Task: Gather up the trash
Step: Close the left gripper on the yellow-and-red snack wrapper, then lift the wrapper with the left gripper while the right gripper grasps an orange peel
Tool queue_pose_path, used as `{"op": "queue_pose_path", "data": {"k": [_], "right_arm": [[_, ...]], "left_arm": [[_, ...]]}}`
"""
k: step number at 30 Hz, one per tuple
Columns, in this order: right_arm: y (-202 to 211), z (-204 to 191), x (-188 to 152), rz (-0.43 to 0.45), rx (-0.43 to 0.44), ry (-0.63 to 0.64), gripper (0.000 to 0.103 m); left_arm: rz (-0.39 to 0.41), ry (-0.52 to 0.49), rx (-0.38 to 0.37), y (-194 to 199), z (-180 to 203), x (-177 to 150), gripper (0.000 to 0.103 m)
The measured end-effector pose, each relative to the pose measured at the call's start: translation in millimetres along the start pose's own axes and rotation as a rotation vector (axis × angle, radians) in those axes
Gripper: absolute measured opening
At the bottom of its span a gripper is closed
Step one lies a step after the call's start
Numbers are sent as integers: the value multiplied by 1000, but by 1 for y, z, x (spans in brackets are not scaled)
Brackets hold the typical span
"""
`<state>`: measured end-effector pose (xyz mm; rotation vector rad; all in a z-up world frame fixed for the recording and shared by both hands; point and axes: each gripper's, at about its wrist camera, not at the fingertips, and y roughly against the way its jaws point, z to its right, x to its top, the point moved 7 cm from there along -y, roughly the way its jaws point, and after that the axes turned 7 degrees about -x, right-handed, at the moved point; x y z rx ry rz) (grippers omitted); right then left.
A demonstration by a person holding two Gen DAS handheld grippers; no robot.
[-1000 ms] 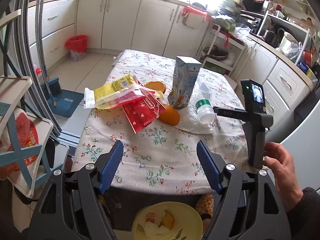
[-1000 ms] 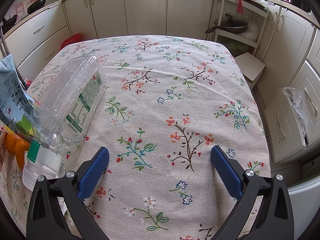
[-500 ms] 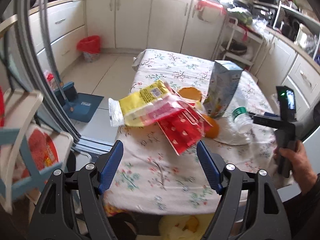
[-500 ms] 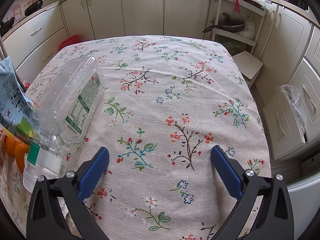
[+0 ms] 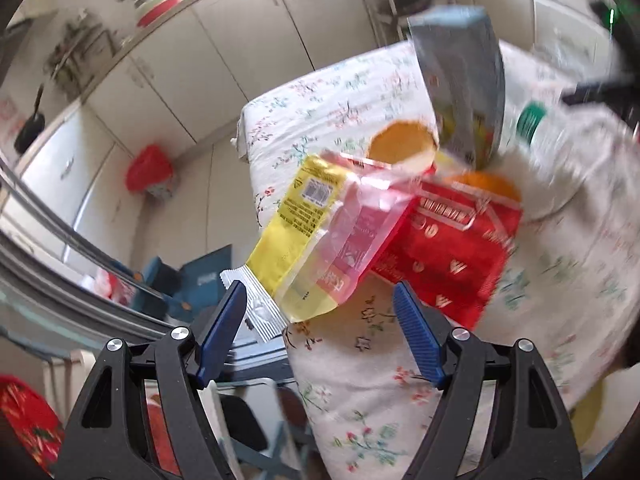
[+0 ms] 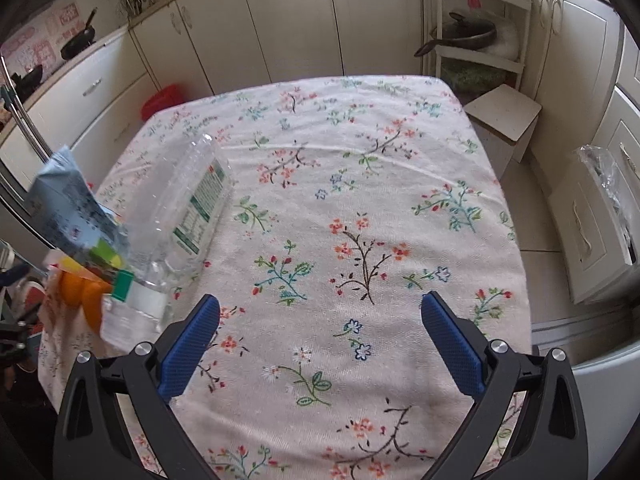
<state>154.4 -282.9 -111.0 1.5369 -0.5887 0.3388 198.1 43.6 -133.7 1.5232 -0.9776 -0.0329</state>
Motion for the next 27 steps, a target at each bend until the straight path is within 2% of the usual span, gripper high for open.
{"op": "queue_pose_path", "data": {"k": [4,6,8,9,10,11,14,16,19,20,23,24,25,27], "right_arm": [[7,-8,4,16,36,-17,97],[10,-14,8,29,47,-11,97],[12,-20,10,36,59,-1,97],[13,-22,11,38,64,4,97],[14,-26,11,42,69,12,97],[15,-30,11,43,74,18,97],[15,-42,9,39,97,41,97],[15,-50,7,36,110,52,97],[14,-62,4,34,120,71,97],[15,-65,4,41,113,83,97],[26,-76,4,94,95,136,97],[30,-80,4,108,105,146,97],[37,-86,4,129,136,161,97],[51,-105,1,156,237,195,97]], "left_arm": [[4,-75,37,-10,10,4,72],[11,-109,71,-15,12,8,67],[7,-113,61,-22,14,13,38],[3,-107,57,-24,14,15,30],[4,-105,55,-25,14,17,17],[12,-105,58,-25,14,20,10],[49,-88,43,-18,17,30,2],[75,-43,-12,-11,19,36,1],[143,66,-172,10,20,47,1],[179,116,-248,21,18,51,1],[278,239,-412,50,9,57,1],[300,273,-444,57,4,56,1],[325,318,-480,64,-3,56,1],[351,373,-505,70,-14,53,1]]}}
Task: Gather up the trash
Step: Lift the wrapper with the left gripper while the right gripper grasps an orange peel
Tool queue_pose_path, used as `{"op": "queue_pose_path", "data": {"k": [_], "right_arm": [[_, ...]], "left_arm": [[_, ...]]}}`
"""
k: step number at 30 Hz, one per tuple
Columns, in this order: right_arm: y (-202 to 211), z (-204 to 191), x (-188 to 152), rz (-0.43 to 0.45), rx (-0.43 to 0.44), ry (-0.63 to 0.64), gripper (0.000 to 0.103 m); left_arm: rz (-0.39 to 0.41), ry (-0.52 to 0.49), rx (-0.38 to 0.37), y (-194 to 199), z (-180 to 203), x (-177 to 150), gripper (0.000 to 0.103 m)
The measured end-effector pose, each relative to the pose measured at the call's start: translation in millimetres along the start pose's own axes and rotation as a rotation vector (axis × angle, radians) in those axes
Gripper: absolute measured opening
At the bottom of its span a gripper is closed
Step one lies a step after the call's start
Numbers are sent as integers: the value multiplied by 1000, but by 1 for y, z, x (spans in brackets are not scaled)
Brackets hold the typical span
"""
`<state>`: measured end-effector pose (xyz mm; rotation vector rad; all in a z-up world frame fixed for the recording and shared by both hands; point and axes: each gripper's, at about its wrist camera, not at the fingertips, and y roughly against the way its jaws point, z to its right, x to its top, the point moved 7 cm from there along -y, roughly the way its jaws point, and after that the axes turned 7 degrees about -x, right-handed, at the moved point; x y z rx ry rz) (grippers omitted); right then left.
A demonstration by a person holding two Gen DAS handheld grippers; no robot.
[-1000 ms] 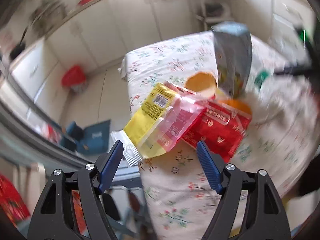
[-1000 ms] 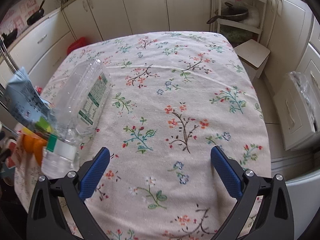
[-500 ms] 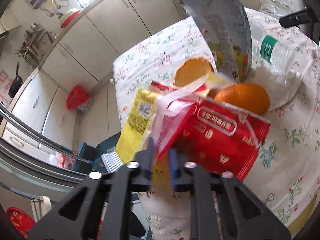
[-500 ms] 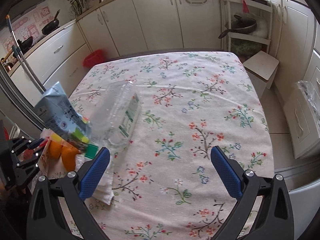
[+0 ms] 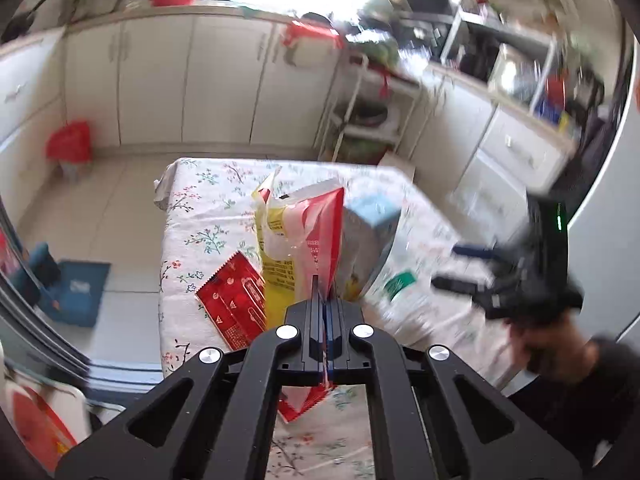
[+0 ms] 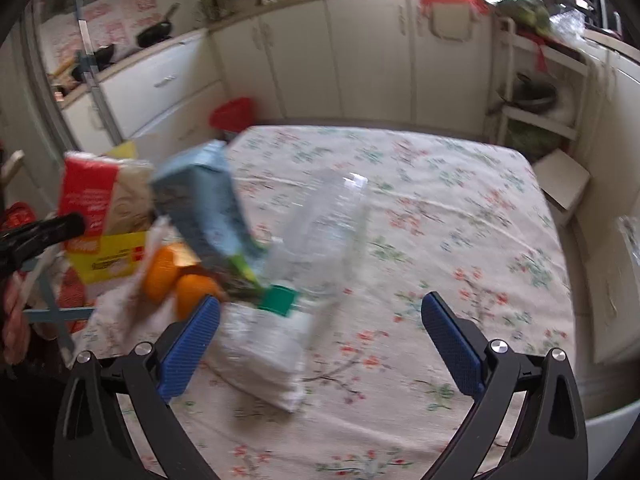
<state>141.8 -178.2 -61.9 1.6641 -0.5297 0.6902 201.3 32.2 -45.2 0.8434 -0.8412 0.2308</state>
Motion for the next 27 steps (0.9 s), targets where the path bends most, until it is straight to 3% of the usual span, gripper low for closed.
{"op": "queue_pose_path", "data": {"k": [6,12,17,20,24,27], "right_arm": [[-9,-63,-8,-56,262,34,97],[-36,-88,-17,-125,235,90,97],[-45,-80,-19,-156,288,22,97],[-44,-70,-16,-148,210,52,97],[-58,-47,-24,-212,122,79,97],[-48,-47,-18,-163,177,52,97]], "left_arm": [[97,68,6,29,-5,5,1],[134,83,35,47,-7,5,1],[144,97,37,55,-11,7,1],[148,85,34,58,-9,9,1],[142,68,32,57,-5,9,1],[145,64,24,56,-3,11,1]]}}
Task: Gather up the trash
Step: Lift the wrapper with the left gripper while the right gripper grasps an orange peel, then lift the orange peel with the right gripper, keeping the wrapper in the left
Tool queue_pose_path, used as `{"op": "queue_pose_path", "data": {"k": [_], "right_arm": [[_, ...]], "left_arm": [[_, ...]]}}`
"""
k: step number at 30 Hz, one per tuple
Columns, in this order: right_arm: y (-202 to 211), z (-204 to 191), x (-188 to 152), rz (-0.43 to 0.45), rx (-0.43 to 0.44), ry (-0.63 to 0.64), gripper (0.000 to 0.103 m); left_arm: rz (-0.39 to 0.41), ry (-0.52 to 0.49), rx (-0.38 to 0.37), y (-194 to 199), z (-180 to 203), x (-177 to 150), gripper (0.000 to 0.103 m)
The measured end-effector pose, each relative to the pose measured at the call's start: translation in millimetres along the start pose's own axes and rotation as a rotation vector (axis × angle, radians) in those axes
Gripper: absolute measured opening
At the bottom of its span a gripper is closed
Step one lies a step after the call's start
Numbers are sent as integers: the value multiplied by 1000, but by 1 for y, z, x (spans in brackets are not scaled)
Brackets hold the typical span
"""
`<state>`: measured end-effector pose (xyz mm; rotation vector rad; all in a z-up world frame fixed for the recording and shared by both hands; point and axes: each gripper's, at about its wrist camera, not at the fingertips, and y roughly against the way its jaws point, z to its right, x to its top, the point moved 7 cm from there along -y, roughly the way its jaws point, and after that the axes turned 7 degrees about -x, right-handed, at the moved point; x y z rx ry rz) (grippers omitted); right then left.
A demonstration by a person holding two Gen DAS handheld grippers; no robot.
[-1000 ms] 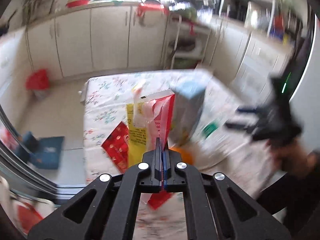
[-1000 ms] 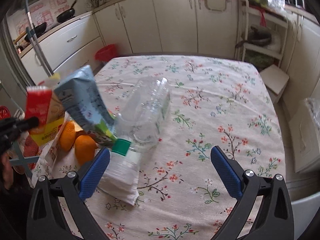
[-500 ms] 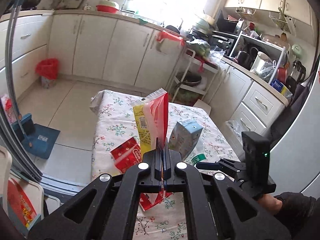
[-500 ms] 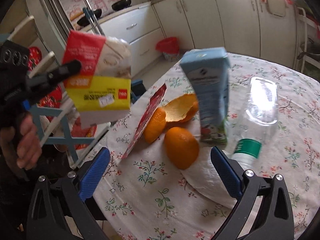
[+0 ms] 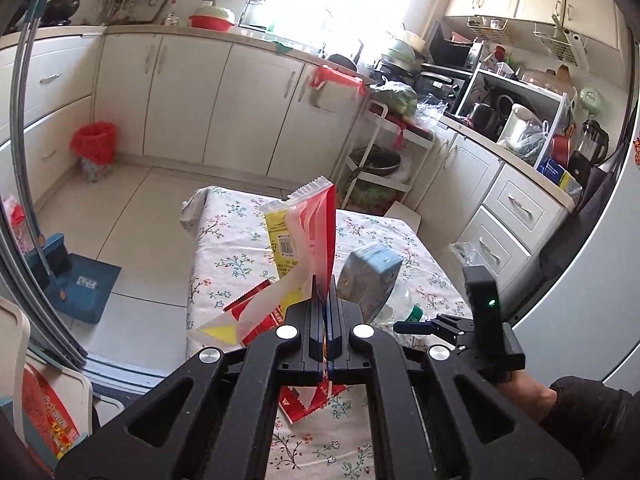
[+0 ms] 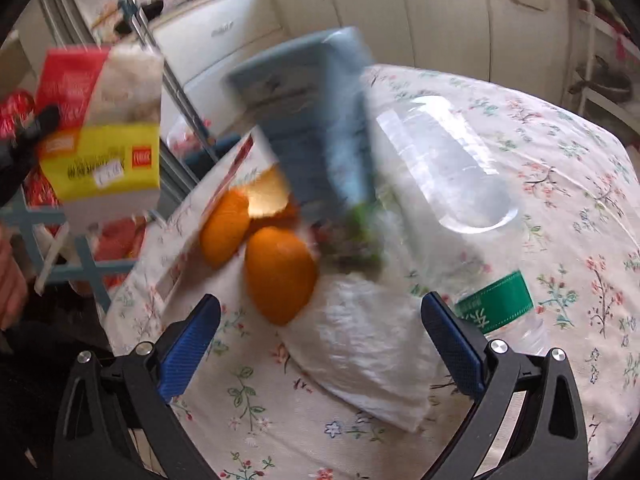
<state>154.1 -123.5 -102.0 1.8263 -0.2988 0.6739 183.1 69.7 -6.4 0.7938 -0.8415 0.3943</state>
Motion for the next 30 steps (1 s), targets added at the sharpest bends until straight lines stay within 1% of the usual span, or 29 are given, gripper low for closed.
{"op": "queue_pose_path", "data": {"k": [1,3,5,7,8,9,11,12,14,17,19,22,24,25,27,30], "right_arm": [[7,-10,4,31,28,38,97],[12,-30,7,43,70,114,97],[6,-50,4,25,118,172,97],[-6,-59,-2,-4,130,188,96],[-12,-59,-2,-17,132,185,93],[-19,-57,-2,-29,126,181,86],[-28,-47,-1,-34,90,182,83],[-32,-43,-1,-38,73,184,78],[-40,-34,-2,-44,40,181,72],[-39,-33,1,-22,29,181,71],[-42,-36,2,-30,14,202,67],[-40,-41,-2,-36,-8,255,54],[-39,-45,-5,-49,-8,273,35],[-36,-45,-7,-57,9,272,31],[-32,-46,-11,-60,17,276,27],[-21,-48,-19,-56,56,247,25]], "left_arm": [[1,-2,-4,0,1,1,1],[0,-9,-8,-2,3,1,1],[-4,-12,-11,-3,4,0,1],[-2,-11,-14,-3,4,0,1],[0,-8,-18,-3,4,1,1],[1,-6,-21,-2,4,1,1],[3,-3,-27,-2,4,2,1],[2,-4,-28,-2,5,1,1],[1,-7,-30,-2,4,1,1],[4,-7,-36,-1,5,2,1],[4,-9,-39,-1,6,2,1],[-2,-16,-36,-2,7,1,1],[-2,-14,-34,-2,7,2,1],[0,-12,-33,-1,7,3,1],[0,-11,-32,0,7,3,1],[-1,-14,-29,1,9,2,1]]}}
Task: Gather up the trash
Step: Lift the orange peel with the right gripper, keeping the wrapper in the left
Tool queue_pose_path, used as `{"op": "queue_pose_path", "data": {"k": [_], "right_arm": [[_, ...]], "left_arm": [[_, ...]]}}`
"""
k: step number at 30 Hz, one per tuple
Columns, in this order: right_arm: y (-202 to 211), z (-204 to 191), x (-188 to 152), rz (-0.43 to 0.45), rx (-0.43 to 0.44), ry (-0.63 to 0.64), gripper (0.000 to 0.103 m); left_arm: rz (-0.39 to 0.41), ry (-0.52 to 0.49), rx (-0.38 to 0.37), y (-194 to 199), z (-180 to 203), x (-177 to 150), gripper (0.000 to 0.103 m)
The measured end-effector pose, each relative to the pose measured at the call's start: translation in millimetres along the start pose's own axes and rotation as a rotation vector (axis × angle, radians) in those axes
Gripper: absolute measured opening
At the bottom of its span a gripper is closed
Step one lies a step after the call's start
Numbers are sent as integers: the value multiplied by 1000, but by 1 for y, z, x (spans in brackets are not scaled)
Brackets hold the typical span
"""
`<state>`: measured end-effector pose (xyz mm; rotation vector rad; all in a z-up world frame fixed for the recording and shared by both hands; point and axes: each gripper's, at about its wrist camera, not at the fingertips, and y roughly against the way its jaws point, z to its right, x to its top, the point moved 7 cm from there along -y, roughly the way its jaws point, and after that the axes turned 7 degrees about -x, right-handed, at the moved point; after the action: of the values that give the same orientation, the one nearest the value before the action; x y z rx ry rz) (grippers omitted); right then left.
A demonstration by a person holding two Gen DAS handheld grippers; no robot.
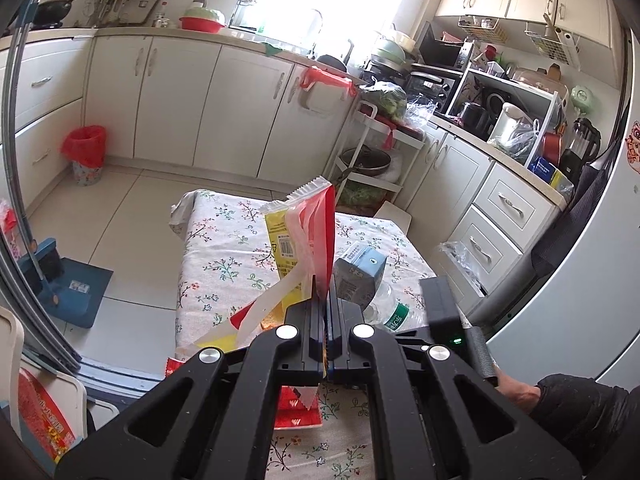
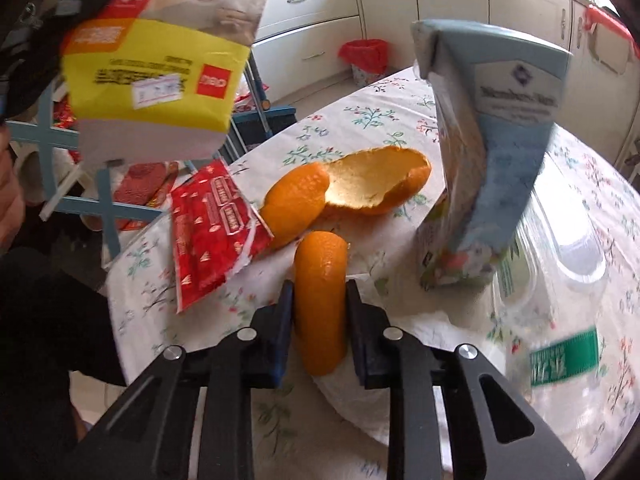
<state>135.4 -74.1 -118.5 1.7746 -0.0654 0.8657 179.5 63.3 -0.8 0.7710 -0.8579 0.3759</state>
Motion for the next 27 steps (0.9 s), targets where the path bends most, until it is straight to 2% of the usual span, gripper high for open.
{"op": "queue_pose_path", "data": {"k": [3,10,12,15,19,22,24,27], "right_arm": [[21,3,-6,39,64,-77,25],[80,29,-13,141,136,-245,25],[97,32,-19,183,199,-305,25],[102,46,-24,220,250,-414,25],[91,65,-37,214,283,-554,25],[106,66,-37,271,344,-579,25],[111,72,-37,281,290,-577,30],[87,82,-47,199,226,-617,30]], "left_arm": [[0,-4,0,1,3,-1,1],[-3,-23,-7,5,18,-8,1],[-3,-32,-7,8,23,-13,1],[-12,-38,-7,13,35,-28,1],[-25,-39,-13,16,49,-45,1],[-22,-40,-13,22,57,-55,1],[-17,-30,-16,27,60,-60,1],[-19,-15,-20,29,64,-67,1]]}}
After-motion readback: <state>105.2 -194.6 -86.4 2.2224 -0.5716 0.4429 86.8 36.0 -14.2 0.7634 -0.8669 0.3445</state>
